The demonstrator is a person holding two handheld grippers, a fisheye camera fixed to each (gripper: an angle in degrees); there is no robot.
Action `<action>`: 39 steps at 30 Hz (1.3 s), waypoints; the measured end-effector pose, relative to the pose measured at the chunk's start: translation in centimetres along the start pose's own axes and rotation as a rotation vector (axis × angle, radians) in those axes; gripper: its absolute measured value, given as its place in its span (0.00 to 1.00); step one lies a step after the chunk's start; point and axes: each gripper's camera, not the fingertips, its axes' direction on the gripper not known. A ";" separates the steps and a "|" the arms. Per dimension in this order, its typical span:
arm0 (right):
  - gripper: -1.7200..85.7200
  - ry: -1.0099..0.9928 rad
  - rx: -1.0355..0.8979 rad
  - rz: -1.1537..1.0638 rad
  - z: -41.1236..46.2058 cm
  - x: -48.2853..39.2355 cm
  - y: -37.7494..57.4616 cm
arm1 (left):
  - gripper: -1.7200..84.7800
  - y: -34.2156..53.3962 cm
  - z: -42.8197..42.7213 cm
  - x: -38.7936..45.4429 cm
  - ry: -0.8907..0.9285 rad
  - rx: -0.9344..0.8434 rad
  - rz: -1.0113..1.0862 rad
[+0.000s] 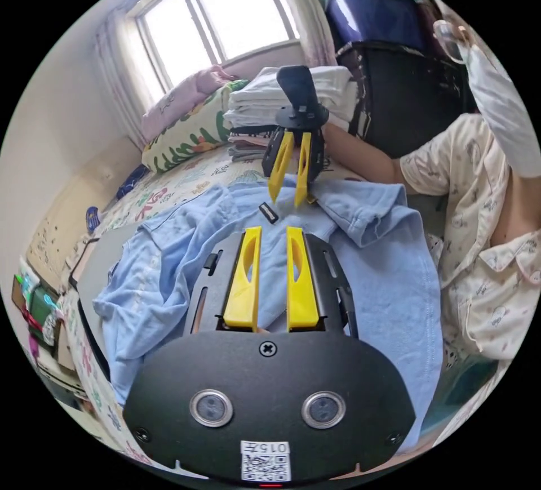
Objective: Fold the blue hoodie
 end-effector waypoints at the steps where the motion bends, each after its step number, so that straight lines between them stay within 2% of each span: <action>1: 0.07 -0.048 -0.014 -0.068 0.4 -1.0 0.0 | 0.10 0.1 0.7 0.5 -0.001 -0.035 0.032; 3: 0.02 -0.092 -0.006 -0.112 0.4 -1.7 0.2 | 0.10 0.3 1.7 1.1 -0.010 -0.078 0.068; 6: 0.01 -0.239 0.029 -0.136 -0.2 -2.0 1.1 | 0.10 1.1 2.7 2.2 -0.052 -0.111 0.115; 9: 0.01 -0.387 -0.021 -0.102 -0.1 -3.9 2.2 | 0.09 2.1 3.3 2.6 -0.067 -0.113 0.140; 14: 0.01 -0.139 -0.052 0.042 -3.7 -11.8 6.4 | 0.09 3.8 4.4 2.2 -0.060 -0.116 0.134; 19: 0.01 -0.155 -0.318 0.040 -4.3 -17.9 8.0 | 0.09 5.2 5.3 2.0 -0.062 -0.116 0.135; 21: 0.02 -0.104 -0.296 0.078 -5.2 -18.7 8.0 | 0.09 5.7 5.6 1.9 -0.059 -0.117 0.132; 24: 0.02 0.154 -0.057 0.178 -8.2 -19.7 6.5 | 0.09 6.6 6.2 1.8 -0.059 -0.117 0.132; 26: 0.02 0.376 0.351 0.543 -11.9 -19.5 4.6 | 0.09 7.2 6.6 1.8 -0.059 -0.117 0.132; 27: 0.02 0.384 0.468 0.650 -12.7 -19.6 4.7 | 0.09 7.3 6.8 1.7 -0.058 -0.117 0.132; 29: 0.02 0.362 0.871 0.842 -14.8 -22.4 4.9 | 0.09 8.0 7.2 1.8 -0.061 -0.114 0.135; 31: 0.01 0.406 1.065 0.863 -15.5 -25.9 3.5 | 0.08 8.4 7.5 1.9 -0.064 -0.113 0.141; 35: 0.01 0.316 1.037 0.633 -16.1 -31.9 -3.1 | 0.08 9.3 8.2 2.1 -0.066 -0.112 0.144; 39: 0.01 0.188 1.000 0.658 -16.7 -31.8 -4.0 | 0.08 9.8 8.8 2.3 -0.066 -0.112 0.145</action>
